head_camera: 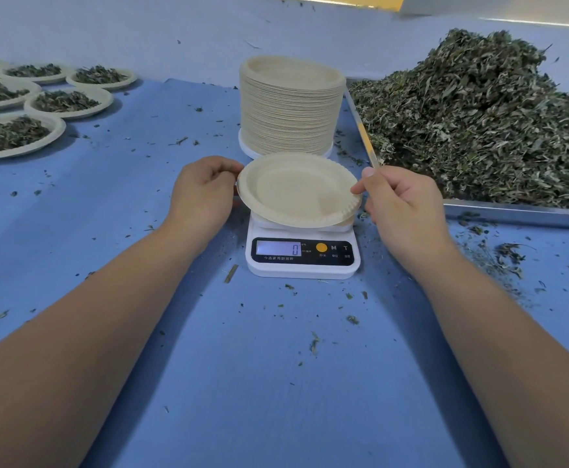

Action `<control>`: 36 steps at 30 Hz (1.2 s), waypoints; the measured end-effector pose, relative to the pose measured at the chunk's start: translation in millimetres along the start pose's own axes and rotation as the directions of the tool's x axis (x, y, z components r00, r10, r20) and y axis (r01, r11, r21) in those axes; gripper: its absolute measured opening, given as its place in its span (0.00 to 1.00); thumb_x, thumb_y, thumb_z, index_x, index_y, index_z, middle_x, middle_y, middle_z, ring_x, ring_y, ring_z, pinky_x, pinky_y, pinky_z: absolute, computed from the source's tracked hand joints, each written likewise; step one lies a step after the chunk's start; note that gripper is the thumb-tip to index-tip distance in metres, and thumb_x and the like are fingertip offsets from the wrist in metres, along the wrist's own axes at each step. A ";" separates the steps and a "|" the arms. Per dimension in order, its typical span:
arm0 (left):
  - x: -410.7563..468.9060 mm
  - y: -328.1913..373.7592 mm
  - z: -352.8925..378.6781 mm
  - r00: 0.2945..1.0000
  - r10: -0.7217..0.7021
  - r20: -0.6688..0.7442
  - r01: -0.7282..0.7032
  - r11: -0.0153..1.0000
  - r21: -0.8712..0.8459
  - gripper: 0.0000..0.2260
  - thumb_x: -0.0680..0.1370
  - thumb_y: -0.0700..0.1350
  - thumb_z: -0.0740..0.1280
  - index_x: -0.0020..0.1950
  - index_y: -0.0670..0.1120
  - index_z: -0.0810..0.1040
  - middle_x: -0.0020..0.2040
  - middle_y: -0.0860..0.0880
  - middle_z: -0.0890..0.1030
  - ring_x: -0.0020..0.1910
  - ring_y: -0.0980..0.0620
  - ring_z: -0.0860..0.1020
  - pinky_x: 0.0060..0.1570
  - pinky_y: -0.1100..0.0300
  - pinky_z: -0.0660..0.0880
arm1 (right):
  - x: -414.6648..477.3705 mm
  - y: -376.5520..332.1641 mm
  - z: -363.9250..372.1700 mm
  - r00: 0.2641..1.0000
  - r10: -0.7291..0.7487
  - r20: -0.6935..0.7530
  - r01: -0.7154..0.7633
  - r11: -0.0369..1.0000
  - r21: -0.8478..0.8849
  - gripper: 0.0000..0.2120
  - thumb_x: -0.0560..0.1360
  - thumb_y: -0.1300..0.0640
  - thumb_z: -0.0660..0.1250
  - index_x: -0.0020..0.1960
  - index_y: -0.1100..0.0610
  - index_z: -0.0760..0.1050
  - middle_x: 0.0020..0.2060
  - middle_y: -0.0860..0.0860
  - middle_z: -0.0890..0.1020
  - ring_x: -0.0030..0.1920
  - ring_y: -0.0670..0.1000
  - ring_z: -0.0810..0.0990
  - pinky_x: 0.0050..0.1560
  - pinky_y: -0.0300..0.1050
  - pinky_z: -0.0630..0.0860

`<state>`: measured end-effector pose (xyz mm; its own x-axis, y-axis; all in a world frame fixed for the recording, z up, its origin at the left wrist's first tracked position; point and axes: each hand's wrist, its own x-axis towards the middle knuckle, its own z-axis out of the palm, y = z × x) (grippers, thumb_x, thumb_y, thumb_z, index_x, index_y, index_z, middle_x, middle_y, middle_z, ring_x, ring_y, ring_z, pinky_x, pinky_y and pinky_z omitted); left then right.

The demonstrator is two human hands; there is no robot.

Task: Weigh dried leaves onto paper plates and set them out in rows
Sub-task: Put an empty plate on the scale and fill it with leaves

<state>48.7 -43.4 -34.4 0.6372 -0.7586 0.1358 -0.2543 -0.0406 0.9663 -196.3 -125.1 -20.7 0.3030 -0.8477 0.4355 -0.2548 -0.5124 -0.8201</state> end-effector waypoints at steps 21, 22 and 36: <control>51.8 4.0 16.9 0.980 -0.087 -0.177 0.084 0.996 -0.025 0.12 0.63 0.38 0.55 0.35 0.48 0.77 0.36 0.47 0.84 0.30 0.52 0.80 0.38 0.55 0.79 | 135.9 29.7 0.4 0.975 0.215 -0.052 -0.218 0.898 -0.381 0.17 0.76 0.61 0.59 0.62 0.52 0.75 0.51 0.49 0.78 0.44 0.50 0.76 0.37 0.42 0.68; 54.2 2.1 17.4 0.982 -0.084 -0.166 0.082 0.996 -0.022 0.12 0.61 0.39 0.55 0.34 0.47 0.77 0.32 0.50 0.83 0.29 0.52 0.79 0.37 0.55 0.77 | 148.3 35.5 1.9 0.976 0.215 -0.040 -0.212 0.884 -0.416 0.17 0.76 0.61 0.60 0.64 0.52 0.75 0.53 0.50 0.77 0.45 0.50 0.75 0.38 0.41 0.68; 61.8 -3.5 21.3 0.983 -0.104 -0.150 0.098 0.994 -0.049 0.16 0.59 0.40 0.53 0.35 0.47 0.79 0.33 0.50 0.84 0.37 0.46 0.81 0.42 0.51 0.79 | 238.0 109.8 14.4 0.927 0.361 0.100 -0.074 0.437 -0.896 0.22 0.82 0.51 0.59 0.76 0.48 0.64 0.69 0.60 0.72 0.70 0.65 0.66 0.67 0.64 0.69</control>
<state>73.5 -103.9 -34.1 0.7620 -0.6443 0.0653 -0.1543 -0.0826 0.9846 -138.9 -381.1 -12.4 0.2806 -0.9572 0.0711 -0.9568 -0.2848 -0.0578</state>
